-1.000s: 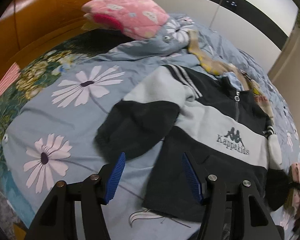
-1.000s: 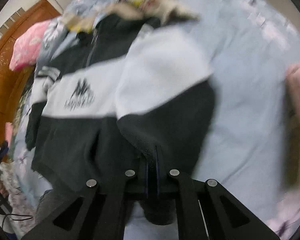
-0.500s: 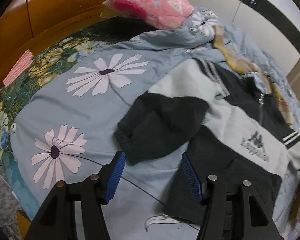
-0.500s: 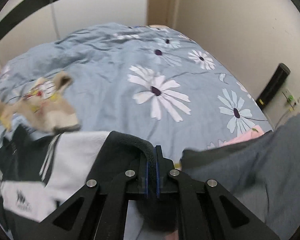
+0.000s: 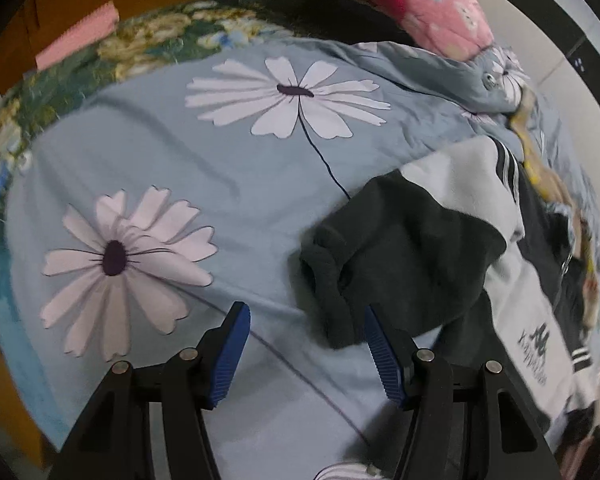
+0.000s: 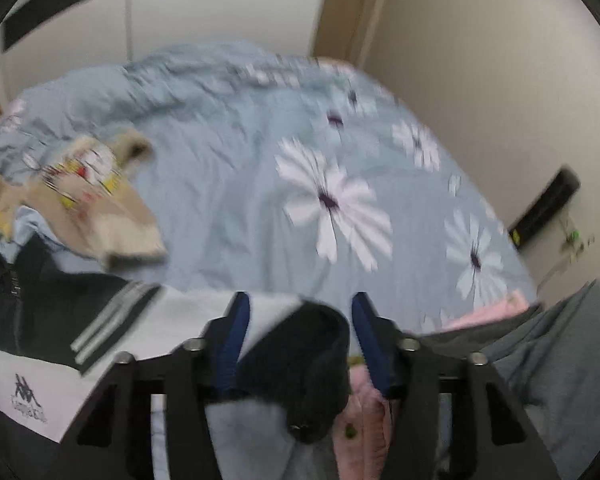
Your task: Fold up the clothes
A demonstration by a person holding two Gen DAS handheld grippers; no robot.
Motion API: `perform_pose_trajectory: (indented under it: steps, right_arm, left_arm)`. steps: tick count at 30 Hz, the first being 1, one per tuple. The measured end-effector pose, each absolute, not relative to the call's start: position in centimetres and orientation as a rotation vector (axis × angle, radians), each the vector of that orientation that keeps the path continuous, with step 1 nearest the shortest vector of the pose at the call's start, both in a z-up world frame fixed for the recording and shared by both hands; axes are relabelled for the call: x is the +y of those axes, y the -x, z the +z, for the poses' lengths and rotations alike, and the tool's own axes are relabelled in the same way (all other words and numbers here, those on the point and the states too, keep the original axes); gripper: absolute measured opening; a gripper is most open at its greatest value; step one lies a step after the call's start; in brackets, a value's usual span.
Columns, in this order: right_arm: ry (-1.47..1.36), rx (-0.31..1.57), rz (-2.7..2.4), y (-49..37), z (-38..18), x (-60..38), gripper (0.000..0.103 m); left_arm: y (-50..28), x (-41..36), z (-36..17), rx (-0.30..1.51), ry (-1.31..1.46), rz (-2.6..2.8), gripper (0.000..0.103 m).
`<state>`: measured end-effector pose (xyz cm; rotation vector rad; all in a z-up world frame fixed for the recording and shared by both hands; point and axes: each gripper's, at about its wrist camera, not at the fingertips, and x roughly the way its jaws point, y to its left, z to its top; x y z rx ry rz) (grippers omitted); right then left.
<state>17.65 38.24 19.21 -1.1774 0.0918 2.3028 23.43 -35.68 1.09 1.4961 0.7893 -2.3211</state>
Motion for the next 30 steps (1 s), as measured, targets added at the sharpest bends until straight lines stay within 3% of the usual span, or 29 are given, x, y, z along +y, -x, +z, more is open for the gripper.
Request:
perform_pose_trajectory:
  steps: [7, 11, 12, 25, 30]
  right_arm:
    - [1.215, 0.026, 2.529, -19.7, 20.1, 28.8, 0.061]
    - [1.329, -0.050, 2.573, -20.3, 17.8, 24.0, 0.060]
    - [1.350, -0.056, 2.575, -20.4, 17.2, 23.2, 0.060]
    - [1.461, -0.007, 2.493, -20.4, 14.2, 21.5, 0.060]
    - [1.514, 0.038, 2.430, -21.3, 12.4, 21.8, 0.060]
  left_arm:
    - [-21.1, -37.1, -2.7, 1.096, -1.477, -2.280, 0.060]
    - [-20.1, -37.1, -3.0, 1.085, -1.464, -2.307, 0.027]
    - [-19.8, -37.0, -2.9, 1.070, -1.460, -2.319, 0.025]
    - [-7.4, -45.1, 8.7, 0.365, -1.175, -2.580, 0.021]
    - [-2.2, -44.8, 7.1, 0.130, -1.248, -2.528, 0.021]
